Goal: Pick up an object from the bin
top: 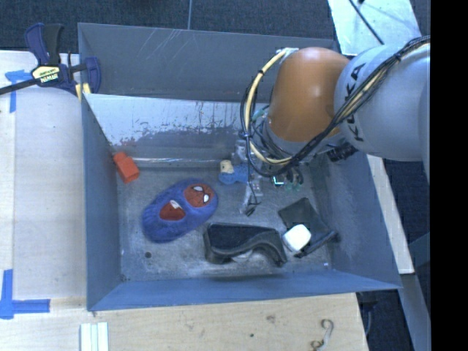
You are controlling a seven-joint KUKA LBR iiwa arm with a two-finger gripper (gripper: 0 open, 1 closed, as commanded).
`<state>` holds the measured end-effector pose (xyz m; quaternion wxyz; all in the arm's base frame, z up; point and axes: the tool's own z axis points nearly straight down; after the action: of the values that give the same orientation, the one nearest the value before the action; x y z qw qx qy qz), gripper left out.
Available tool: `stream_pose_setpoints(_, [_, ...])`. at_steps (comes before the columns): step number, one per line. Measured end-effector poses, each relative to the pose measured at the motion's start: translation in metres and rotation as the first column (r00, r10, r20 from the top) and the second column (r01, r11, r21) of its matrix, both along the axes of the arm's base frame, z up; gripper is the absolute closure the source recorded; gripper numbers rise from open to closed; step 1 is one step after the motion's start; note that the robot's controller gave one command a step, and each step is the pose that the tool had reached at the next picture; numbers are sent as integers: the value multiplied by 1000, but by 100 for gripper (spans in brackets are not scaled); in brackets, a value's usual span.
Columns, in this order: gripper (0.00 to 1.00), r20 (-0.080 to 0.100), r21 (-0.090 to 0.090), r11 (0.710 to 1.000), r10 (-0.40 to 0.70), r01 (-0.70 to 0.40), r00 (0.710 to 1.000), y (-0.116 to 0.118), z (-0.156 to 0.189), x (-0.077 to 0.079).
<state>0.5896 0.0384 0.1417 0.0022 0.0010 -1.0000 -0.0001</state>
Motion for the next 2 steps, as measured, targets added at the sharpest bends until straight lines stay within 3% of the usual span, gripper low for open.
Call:
stream_pose_setpoints(1, [0, 17, 0, 983, 181, -181, 983, -7, -69, 37])
stream_pose_setpoints(2, [100, 17, -1, 984, 180, -180, 984, -8, -67, 37])
